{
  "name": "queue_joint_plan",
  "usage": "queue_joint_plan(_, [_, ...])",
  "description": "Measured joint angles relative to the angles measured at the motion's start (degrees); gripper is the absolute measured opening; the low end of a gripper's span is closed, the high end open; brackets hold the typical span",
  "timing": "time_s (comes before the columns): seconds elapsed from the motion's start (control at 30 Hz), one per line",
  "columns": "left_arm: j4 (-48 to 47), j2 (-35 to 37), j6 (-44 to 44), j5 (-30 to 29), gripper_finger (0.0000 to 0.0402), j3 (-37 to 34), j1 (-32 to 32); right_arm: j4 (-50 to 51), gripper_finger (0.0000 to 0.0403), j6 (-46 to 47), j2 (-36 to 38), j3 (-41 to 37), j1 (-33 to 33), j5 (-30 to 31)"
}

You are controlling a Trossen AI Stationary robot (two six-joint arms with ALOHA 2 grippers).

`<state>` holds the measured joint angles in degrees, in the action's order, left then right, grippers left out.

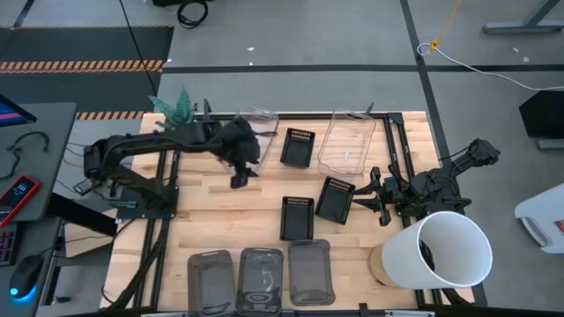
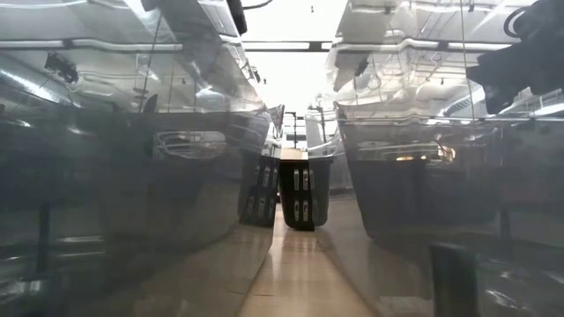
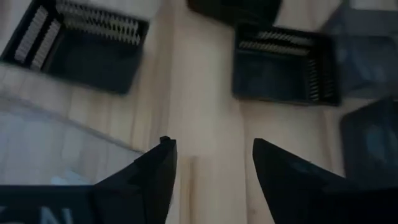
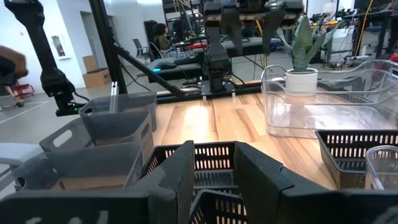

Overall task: Stack baskets by color
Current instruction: Stack the bottom black bin on top of the top black bin

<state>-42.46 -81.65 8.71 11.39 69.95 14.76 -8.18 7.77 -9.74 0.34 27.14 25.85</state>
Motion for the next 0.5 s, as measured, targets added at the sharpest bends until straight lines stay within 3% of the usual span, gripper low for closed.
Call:
queue_joint_plan(0.2, [1.9,-4.4,-6.2,-8.0,0.0197,0.0,-8.2,-0.2,0.0119,0.0,0.0,0.0,0.0,0.0])
queue_joint_plan(0.5, [9.0,-13.7,-10.0,-10.0,0.017,1.1,-13.3,-0.8,0.0119,0.0,0.0,0.0,0.0,0.0])
